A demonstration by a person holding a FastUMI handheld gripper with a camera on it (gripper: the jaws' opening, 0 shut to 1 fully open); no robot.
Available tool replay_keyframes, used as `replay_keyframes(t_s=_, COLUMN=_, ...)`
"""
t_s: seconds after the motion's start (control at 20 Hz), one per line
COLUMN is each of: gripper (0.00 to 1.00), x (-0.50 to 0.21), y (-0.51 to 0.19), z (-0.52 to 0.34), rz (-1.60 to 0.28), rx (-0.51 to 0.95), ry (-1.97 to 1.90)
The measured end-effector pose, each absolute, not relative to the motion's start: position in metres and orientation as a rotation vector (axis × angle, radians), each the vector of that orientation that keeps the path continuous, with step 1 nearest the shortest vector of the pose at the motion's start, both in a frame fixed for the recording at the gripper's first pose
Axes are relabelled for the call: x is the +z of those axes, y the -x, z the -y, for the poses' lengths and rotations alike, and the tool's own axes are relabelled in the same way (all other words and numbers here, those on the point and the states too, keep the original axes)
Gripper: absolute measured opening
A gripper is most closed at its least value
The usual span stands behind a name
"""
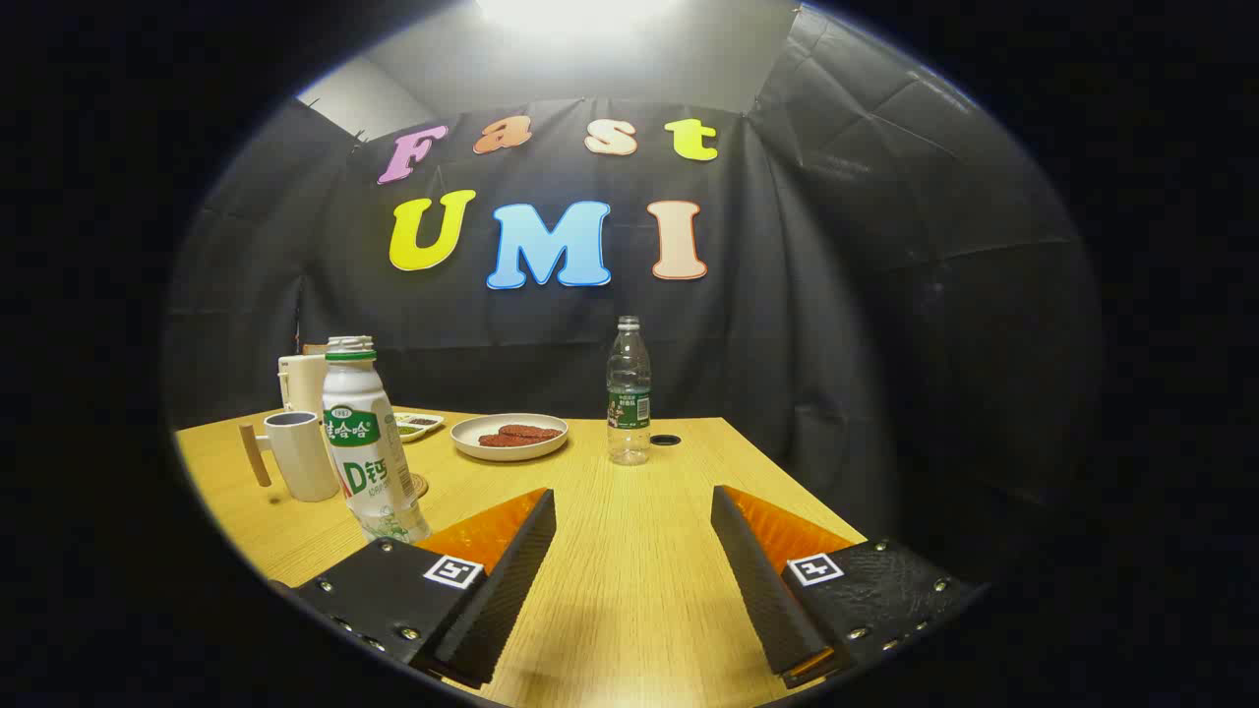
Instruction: Take the bottle from table, then pour the juice into the cup, finally place the bottle on the coaster
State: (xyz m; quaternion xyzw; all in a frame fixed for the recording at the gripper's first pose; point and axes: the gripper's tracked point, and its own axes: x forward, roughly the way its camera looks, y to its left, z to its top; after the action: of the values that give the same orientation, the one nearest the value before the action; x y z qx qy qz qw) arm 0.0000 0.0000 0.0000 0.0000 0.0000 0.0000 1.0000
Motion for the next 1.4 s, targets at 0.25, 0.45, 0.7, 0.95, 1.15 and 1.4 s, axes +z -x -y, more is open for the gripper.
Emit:
replay_keyframes(t_s=0.25, gripper=0.97, x=0.011, y=-0.025, z=0.009, rz=0.034, rx=-0.007, ry=-0.070)
replay_keyframes(t_s=0.45, gripper=0.97, x=0.037, y=-0.032, z=0.005, rz=0.112, rx=-0.012, ry=-0.024)
replay_keyframes(t_s=0.7, gripper=0.97, x=0.075, y=-0.016, z=-0.014, rz=0.150, rx=0.008, ry=0.034)
replay_keyframes(t_s=0.95, gripper=0.97, x=0.093, y=0.007, z=-0.040, rz=0.165, rx=0.082, ry=-0.008)
replay_keyframes(t_s=1.15, gripper=0.97, x=0.098, y=0.021, z=-0.051, rz=0.166, rx=0.112, ry=-0.011)
replay_keyframes(t_s=1.4, gripper=0.97, x=0.084, y=0.031, z=-0.065, rz=0.121, rx=0.149, ry=-0.035)
